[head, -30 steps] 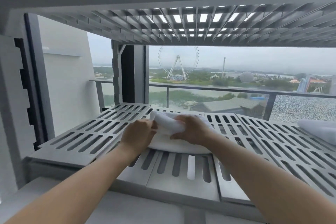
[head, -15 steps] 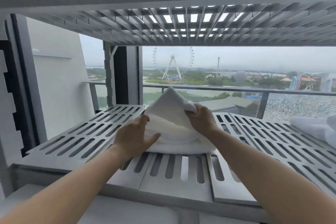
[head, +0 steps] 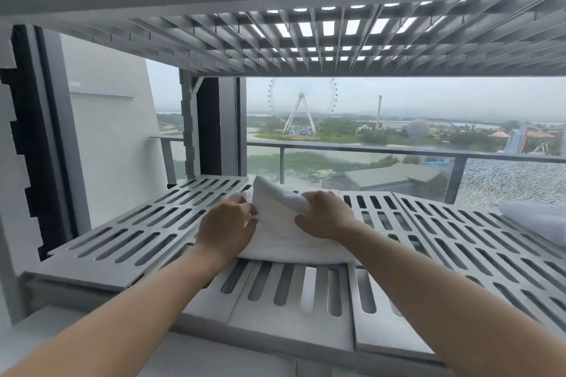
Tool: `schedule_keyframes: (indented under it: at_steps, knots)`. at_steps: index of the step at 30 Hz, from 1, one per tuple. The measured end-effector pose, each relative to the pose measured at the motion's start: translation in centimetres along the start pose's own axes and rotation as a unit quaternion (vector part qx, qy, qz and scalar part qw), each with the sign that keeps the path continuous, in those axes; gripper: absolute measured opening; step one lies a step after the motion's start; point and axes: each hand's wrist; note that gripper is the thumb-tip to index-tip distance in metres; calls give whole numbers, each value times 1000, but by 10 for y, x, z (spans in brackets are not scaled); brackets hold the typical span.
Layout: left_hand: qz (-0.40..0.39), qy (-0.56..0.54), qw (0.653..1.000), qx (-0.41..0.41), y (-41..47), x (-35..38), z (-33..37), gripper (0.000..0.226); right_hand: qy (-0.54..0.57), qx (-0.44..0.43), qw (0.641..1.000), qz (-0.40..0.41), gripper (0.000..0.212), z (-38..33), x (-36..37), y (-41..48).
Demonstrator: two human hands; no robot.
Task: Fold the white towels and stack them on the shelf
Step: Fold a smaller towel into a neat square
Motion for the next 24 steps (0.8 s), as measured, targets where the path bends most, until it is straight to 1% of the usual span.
schedule_keyframes:
  at_steps: [2, 4, 6, 8, 9, 11, 13, 14, 17, 19, 22, 24]
  knots:
    - [36, -16, 999, 20, -1, -3, -1, 16, -31, -10, 999, -41, 30, -5, 0, 3]
    - [59, -14, 997, 44, -1, -4, 1, 14, -57, -13, 997, -44, 48, -12, 2, 8]
    - [73, -16, 996, 58, 1, -6, 3, 14, -41, -11, 998, -38, 61, -18, 5, 12]
    - [82, -28, 994, 60, 5, -9, 5, 14, -17, -8, 999, -45, 68, -21, 6, 13]
    - [85, -35, 994, 60, 6, -10, 7, 15, -11, -7, 999, -38, 65, -21, 7, 13]
    - [94, -44, 993, 64, 9, -10, 13, 17, 6, 9, 1000, 10, 45, -17, 4, 12]
    - [103, -55, 991, 66, 12, -9, 23, 31, 48, 50, 994, 79, 28, -10, -2, 10]
    - [102, -66, 990, 64, 12, -7, 28, 43, 72, 70, 988, 115, 25, -5, -6, 9]
    - [74, -82, 992, 56, 10, 2, 42, 69, 123, 137, 961, 207, 29, 12, -22, 4]
    - [37, -87, 995, 39, 8, 14, 51, 76, 157, 191, 935, 255, 33, 27, -36, 0]
    - [-41, -85, 995, 30, 6, 34, 71, 68, 205, 251, 898, 299, 37, 54, -53, -13]
    - [-85, -68, 993, 44, 6, 45, 89, 63, 212, 270, 888, 306, 35, 73, -61, -26]
Point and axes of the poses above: each hand's wrist, its own y-axis towards the middle knuckle, its own x-axis out of the palm, z = x × y, and after that the axes turned 9 degrees about -x, right-handed
